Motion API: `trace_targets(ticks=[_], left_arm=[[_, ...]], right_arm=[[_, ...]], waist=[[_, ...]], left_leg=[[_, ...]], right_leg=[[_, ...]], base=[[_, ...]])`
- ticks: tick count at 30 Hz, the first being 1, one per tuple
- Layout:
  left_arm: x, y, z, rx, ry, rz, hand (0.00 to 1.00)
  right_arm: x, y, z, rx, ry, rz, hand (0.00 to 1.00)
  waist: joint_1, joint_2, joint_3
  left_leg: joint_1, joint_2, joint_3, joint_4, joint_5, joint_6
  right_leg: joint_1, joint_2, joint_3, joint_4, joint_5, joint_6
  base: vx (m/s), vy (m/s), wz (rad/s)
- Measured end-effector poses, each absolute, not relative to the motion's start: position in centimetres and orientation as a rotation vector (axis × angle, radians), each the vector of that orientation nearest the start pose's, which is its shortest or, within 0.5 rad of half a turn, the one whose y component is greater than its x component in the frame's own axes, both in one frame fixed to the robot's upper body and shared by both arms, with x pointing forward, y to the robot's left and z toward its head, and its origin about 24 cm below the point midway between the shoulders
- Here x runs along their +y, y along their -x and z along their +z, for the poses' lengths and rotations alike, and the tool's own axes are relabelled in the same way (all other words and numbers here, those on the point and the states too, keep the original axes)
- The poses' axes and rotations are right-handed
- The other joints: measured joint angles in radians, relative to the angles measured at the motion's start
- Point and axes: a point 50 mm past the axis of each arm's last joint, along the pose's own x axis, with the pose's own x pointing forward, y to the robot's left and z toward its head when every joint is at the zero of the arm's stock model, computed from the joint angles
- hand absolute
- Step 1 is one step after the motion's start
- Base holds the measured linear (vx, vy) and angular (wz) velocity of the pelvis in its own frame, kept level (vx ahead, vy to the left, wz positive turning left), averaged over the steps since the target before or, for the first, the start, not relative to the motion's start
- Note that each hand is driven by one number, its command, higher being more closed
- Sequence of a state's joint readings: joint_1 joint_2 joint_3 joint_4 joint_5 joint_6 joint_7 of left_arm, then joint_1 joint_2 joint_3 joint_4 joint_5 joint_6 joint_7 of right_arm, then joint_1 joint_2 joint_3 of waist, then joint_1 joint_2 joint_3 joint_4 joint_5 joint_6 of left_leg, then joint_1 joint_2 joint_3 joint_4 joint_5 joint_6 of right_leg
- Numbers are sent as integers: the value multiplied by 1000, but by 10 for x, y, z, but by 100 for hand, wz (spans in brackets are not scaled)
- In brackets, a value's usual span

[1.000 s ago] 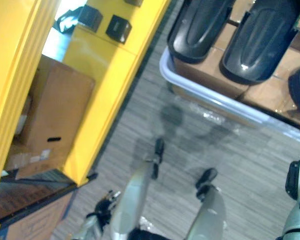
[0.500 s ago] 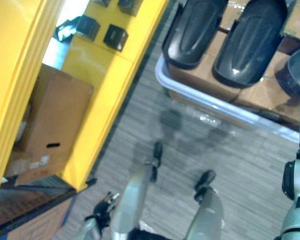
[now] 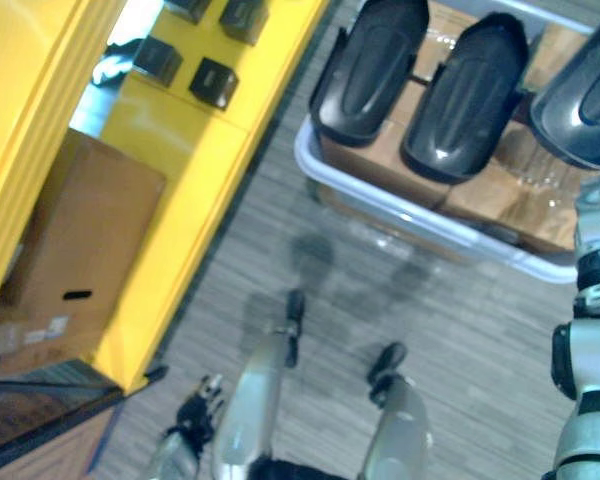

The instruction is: Walk over and take plastic housings, then place them on the shelf

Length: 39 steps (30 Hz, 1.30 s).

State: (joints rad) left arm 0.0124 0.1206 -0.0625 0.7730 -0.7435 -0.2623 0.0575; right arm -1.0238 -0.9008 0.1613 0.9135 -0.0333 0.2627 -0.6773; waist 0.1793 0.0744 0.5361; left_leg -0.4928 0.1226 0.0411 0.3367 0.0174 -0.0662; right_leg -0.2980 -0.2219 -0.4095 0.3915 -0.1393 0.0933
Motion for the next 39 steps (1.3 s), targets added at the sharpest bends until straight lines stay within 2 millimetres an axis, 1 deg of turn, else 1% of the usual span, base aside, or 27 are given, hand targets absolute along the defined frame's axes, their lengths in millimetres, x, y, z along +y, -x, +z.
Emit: trace_targets(ticks=[1,2,4,5,6,7,8,9,10,12,15,17,18,19,20,22,23,24,25,26,28,30,32,34,35,37,39], left_arm=[[208,-199,-85,402,483,462,0],[211,-202,-81,378,474,473,0],[237,-225,-40,188,352,521,0],[244,-230,-30,147,315,531,0],[257,-240,-9,67,248,539,0],[260,-246,1,34,220,538,0],[266,-255,16,-17,159,533,0],[267,-263,28,-48,110,521,0],[268,-266,33,-61,87,519,0],[270,-275,46,-89,5,510,0],[273,-285,61,-129,-62,485,0],[273,-294,76,-172,-85,444,0],[274,-297,82,-187,-94,422,0],[271,-302,89,-206,-102,381,0],[268,-305,92,-215,-91,354,0],[250,-318,102,-236,-39,213,0],[242,-323,106,-234,-18,154,0],[236,-326,108,-232,-9,115,0],[223,-332,113,-220,15,18,0],[217,-334,115,-214,34,-18,0],[199,-340,119,-188,131,-130,0],[191,-342,117,-151,194,-179,0],[185,-343,116,-110,292,-234,0],[181,-345,119,-101,357,-271,0],[176,-345,119,-87,391,-297,0],[165,-346,120,-79,424,-335,0],[156,-348,125,-91,470,-364,0]], right_arm=[[-372,-336,264,-161,806,-1137,100],[-371,-336,264,-168,815,-1131,100],[-364,-337,258,-205,875,-1087,100],[-361,-339,256,-214,882,-1071,100],[-357,-340,254,-228,889,-1044,100],[-356,-340,252,-236,896,-1032,100],[-353,-341,248,-247,916,-1012,100],[-350,-341,245,-258,936,-990,100],[-348,-341,244,-269,938,-973,100],[-332,-344,245,-340,957,-892,100],[-312,-342,256,-470,978,-819,100],[-300,-341,259,-537,980,-768,100],[-293,-341,257,-560,978,-745,100],[-286,-341,254,-583,972,-715,100],[-283,-340,252,-593,977,-703,100],[-273,-340,246,-626,986,-658,100],[-268,-341,246,-639,989,-632,100],[-264,-341,245,-649,987,-619,100],[-256,-343,242,-666,983,-578,100],[-253,-344,241,-670,981,-565,100],[-248,-344,239,-685,989,-533,100],[-246,-345,238,-687,993,-524,100],[-243,-345,238,-697,985,-515,100],[-240,-346,239,-715,982,-504,100],[-237,-346,239,-720,988,-491,100],[-234,-347,238,-726,1002,-467,100],[-229,-348,239,-730,1014,-448,100]], waist=[[-8,-20,0],[-9,-25,-1],[-22,-53,-2],[-28,-60,-4],[-32,-70,-4],[-32,-73,-3],[-33,-78,-5],[-36,-82,-6],[-38,-83,-5],[-47,-95,-5],[-61,-112,-10],[-79,-135,-24],[-83,-149,-35],[-84,-168,-46],[-86,-174,-51],[-99,-191,-78],[-102,-191,-81],[-106,-191,-81],[-111,-191,-92],[-112,-190,-98],[-115,-183,-117],[-116,-181,-135],[-122,-180,-152],[-122,-180,-153],[-123,-178,-154],[-125,-171,-163],[-127,-163,-166]], left_leg=[[27,0,3,-15,2,-3],[31,0,4,-18,2,-3],[73,2,9,-40,4,-7],[82,2,11,-47,6,-9],[98,5,16,-56,8,-11],[108,7,19,-61,8,-11],[126,7,22,-77,12,-14],[150,7,28,-95,17,-14],[162,7,32,-104,18,-14],[220,7,56,-140,23,-14],[266,7,80,-167,25,-15],[287,7,87,-183,27,-18],[298,8,98,-195,30,-18],[309,8,112,-198,30,-18],[315,8,115,-201,30,-18],[322,7,127,-206,30,-18],[327,7,132,-206,30,-18],[333,6,132,-206,30,-18],[338,6,134,-206,30,-18],[338,6,135,-206,30,-18],[337,7,137,-207,33,-15],[337,6,140,-217,39,-14],[338,5,149,-237,51,-12],[345,4,156,-259,64,-12],[355,0,159,-277,75,-11],[357,-5,159,-296,89,-8],[358,-9,158,-304,96,-6]], right_leg=[[22,1,0,-9,0,0],[25,1,0,-11,0,0],[64,6,0,-30,0,0],[71,7,0,-35,0,0],[86,12,2,-47,4,-2],[94,15,3,-56,8,-3],[113,19,3,-70,15,-1],[134,23,5,-91,25,1],[147,27,6,-103,30,3],[195,31,17,-149,49,7],[232,35,31,-186,62,10],[250,38,34,-207,72,11],[254,40,39,-218,80,10],[264,42,52,-238,87,12],[270,43,54,-246,93,14],[284,47,58,-281,115,15],[289,47,60,-288,121,16],[299,48,61,-295,124,17],[302,49,63,-298,128,16],[302,50,64,-299,130,14],[302,54,67,-307,139,11],[302,60,69,-321,149,11],[302,65,70,-341,164,6],[302,68,71,-353,173,4],[302,68,76,-357,177,4],[302,67,75,-368,187,5],[303,66,75,-374,193,6]], base=[[37,-11,-2],[43,-15,-3],[17,-8,-2],[38,-19,-6],[35,-12,-8],[41,-10,-9],[55,-4,-8],[63,-8,-7],[75,-12,-10],[64,5,-18],[55,12,-19],[43,6,-12],[39,13,-22],[39,13,-25],[38,24,-20],[-1,35,-11],[-10,29,-9],[-36,28,-8],[-42,17,-5],[-62,25,-7],[-67,20,-5],[-26,4,-3],[-19,14,-2],[-35,23,-7],[-28,23,-3],[-6,15,1],[-11,38,2]])
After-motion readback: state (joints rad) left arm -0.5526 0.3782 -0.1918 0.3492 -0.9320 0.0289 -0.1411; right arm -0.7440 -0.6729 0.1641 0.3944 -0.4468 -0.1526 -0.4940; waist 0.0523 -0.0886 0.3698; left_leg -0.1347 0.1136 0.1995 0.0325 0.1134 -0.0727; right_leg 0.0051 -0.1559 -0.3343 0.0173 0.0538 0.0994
